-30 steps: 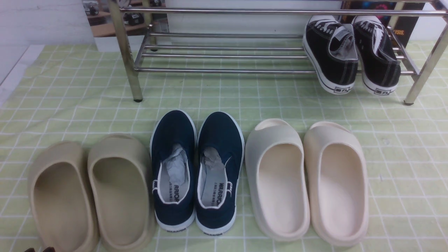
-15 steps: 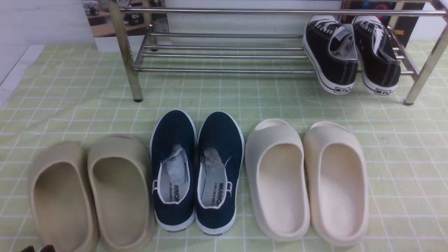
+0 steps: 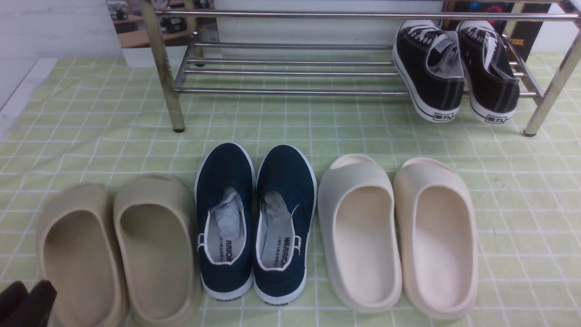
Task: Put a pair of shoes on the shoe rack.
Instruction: Use the left arm to grab the shoe closest to it
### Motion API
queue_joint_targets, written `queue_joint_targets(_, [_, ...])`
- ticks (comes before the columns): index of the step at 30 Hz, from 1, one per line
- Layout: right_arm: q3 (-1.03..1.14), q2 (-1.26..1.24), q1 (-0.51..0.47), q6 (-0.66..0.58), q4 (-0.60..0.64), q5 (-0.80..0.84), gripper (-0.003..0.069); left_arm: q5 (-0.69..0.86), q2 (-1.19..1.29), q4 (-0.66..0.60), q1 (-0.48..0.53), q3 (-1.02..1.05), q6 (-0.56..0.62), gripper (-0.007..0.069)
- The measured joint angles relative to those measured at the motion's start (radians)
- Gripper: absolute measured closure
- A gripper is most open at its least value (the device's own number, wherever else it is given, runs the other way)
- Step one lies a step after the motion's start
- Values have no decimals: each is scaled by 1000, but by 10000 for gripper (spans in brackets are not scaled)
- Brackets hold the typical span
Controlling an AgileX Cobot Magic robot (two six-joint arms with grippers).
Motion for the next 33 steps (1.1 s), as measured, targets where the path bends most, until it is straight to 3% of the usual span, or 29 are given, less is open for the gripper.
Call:
queue_joint_targets(4, [0, 0, 0, 0, 0, 0, 420, -120, 0, -18, 0, 0, -6, 386])
queue_joint_targets(6, [0, 0, 0, 0, 0, 0, 420, -258, 0, -58, 0, 0, -41, 386])
queue_joint_targets(10, [0, 0, 0, 0, -1, 0, 420, -603, 0, -177, 0, -4, -257, 391])
queue_joint_targets(12, [0, 0, 0, 0, -1, 0, 420, -623, 0, -209, 0, -40, -294, 414])
queue_joint_targets(14, [0, 0, 0, 0, -1, 0, 420, -535, 2, -228, 0, -142, -290, 491])
queue_joint_targets(17, [0, 0, 0, 0, -1, 0, 420, -275, 85, -229, 0, -346, -197, 638])
queue_joint_targets(18, [0, 0, 0, 0, -1, 0, 420, -151, 147, -229, 0, -430, -133, 638])
queue_joint_targets(19, [0, 0, 0, 0, -1, 0, 420, -131, 158, -229, 0, -443, -124, 638])
queue_joint_targets(20, [0, 0, 0, 0, -1, 0, 420, 17, 256, -229, 0, -544, -72, 638])
queue_joint_targets(23, [0, 0, 0, 0, -1, 0, 420, 184, 450, -229, 0, -628, -1, 638])
queue_joint_targets(29, [0, 0, 0, 0, -1, 0, 420, 377, 772, -293, 0, -707, 18, 638])
queue_joint_targets(30, [0, 0, 0, 0, -1, 0, 420, 486, 882, -355, 0, -758, 19, 638])
queue_joint_targets(33, [0, 0, 0, 0, -1, 0, 420, 592, 1014, -423, -14, -828, 38, 638])
